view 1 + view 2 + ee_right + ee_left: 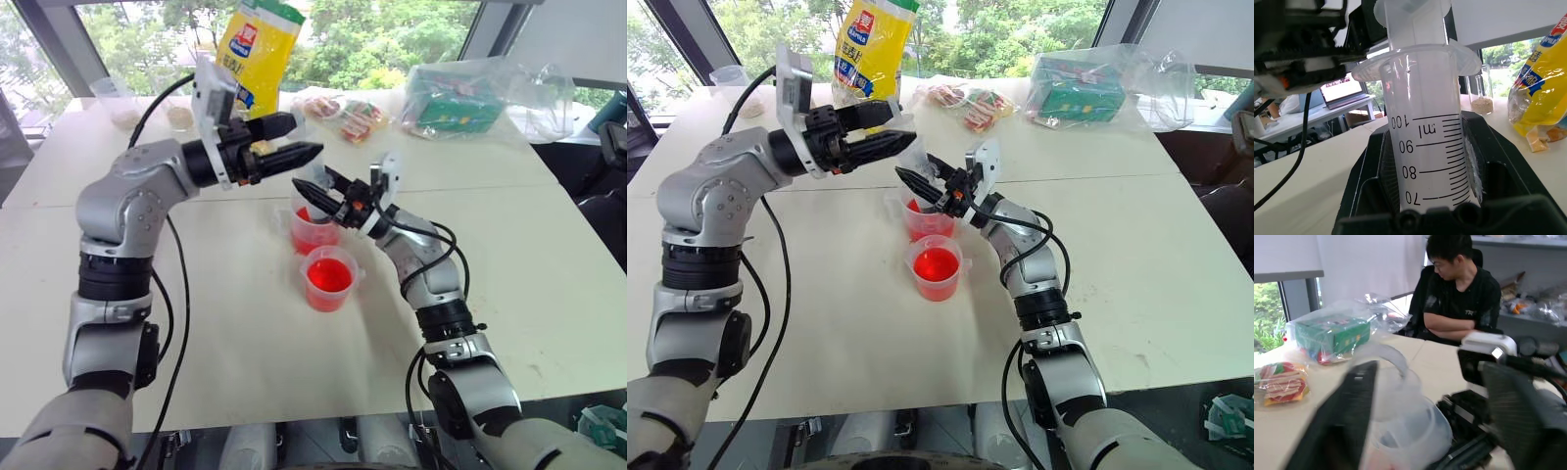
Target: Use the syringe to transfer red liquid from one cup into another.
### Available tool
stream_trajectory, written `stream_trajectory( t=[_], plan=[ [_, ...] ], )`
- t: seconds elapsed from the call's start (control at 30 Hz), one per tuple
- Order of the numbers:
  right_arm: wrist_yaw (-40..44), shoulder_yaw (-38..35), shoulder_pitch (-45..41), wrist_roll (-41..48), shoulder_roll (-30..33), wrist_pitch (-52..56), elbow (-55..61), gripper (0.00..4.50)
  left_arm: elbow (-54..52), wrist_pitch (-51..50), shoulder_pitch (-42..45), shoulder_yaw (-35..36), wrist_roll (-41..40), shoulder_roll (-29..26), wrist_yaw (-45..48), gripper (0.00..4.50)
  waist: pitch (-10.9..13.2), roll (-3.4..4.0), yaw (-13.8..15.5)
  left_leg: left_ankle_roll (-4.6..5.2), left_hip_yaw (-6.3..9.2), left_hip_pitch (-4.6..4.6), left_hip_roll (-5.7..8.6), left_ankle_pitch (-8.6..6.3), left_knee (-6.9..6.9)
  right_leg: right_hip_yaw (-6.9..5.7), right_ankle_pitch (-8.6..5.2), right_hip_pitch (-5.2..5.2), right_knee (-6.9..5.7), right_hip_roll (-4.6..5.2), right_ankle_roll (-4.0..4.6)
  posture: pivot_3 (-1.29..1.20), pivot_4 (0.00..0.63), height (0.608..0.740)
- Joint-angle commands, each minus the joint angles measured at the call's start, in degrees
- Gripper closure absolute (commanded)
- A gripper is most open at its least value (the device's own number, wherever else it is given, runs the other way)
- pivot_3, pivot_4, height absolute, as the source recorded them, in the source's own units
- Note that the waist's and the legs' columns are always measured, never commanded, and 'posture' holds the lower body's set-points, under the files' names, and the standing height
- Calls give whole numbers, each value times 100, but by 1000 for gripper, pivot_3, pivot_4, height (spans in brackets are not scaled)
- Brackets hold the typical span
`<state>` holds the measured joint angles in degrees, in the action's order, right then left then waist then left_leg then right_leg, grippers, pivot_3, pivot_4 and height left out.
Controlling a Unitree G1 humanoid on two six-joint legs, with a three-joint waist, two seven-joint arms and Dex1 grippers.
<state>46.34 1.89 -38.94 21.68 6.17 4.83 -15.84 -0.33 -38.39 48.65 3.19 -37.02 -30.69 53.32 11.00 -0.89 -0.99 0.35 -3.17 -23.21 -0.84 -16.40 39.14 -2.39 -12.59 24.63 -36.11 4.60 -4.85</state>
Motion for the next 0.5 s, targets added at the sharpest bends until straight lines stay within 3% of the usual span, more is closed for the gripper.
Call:
stream_trajectory(
  t=[0.03, 0.37, 0.5],
  plan=[
    [-10, -115, -318, 277, -65, 36, 534, 3113, -165, -134, -188, 139, -53, -224, 69, 33, 1, 2, 0, 0, 0, 0, 0, 0, 0, 0, 0, 0, 0, 0, 0, 0, 150, 740],
    [-291, -445, -694, 630, -33, 333, 766, 3113, -357, -330, -522, 491, -236, -715, 148, 33, 3, 4, 17, 1, 1, -12, 1, 0, 0, -1, 0, 11, 1, 1, 0, 0, 150, 740],
    [-483, -677, -680, 1446, 179, 1272, 1857, 3113, -216, -338, -336, 590, -262, -683, 75, 33, 3, 5, 25, 0, 2, -18, 2, 0, 0, -1, 0, 16, 0, 4, 0, 0, 150, 740]
  ],
)
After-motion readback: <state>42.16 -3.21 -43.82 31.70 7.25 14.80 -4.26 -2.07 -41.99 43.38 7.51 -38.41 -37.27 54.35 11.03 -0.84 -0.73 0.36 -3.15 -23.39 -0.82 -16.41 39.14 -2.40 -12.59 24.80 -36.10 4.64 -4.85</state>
